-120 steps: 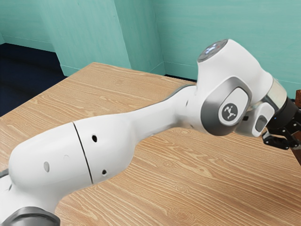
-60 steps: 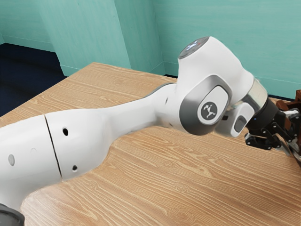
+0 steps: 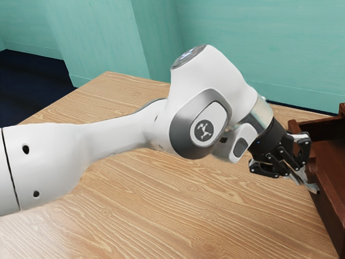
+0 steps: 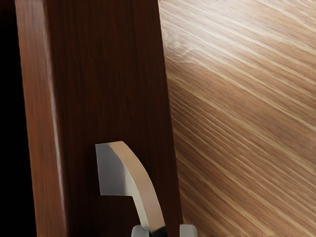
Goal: Pull the drawer handle with one arm to open the drawer
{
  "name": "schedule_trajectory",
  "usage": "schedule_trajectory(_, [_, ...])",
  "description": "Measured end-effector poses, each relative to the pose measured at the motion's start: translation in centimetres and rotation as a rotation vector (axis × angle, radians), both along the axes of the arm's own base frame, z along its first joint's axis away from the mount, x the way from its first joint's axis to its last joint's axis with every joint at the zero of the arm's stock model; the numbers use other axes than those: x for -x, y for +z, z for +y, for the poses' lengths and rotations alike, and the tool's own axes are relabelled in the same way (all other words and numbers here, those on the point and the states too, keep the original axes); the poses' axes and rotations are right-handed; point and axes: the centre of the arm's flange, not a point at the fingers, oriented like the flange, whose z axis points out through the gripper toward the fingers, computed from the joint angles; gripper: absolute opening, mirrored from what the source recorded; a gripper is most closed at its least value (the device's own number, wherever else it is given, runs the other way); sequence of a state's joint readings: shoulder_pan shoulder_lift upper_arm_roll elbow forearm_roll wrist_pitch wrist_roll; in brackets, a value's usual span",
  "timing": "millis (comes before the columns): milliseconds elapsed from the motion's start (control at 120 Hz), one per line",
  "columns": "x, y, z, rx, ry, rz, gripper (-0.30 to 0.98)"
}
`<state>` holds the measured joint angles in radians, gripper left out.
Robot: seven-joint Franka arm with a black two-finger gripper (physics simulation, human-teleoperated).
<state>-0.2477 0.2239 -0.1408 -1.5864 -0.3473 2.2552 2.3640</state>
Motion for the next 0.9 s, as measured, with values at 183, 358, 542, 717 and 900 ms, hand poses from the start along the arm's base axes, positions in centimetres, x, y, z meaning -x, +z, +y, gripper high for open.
schedule_trajectory(183, [1.2, -0.3, 1.9, 0.002, 0.023, 0.02, -0.09])
schedule_trajectory(358, [2.1, -0.3, 2.9, -0.005, 0.032, 0.029, -0.09])
schedule_trajectory(542, [3.1, -0.5, 4.0, -0.008, 0.045, 0.04, -0.09])
schedule_trajectory(717, [3.8, -0.4, 4.9, -0.009, 0.055, 0.045, -0.09])
schedule_trajectory(900, [4.5, -0.1, 5.5, -0.013, 0.061, 0.045, -0.09])
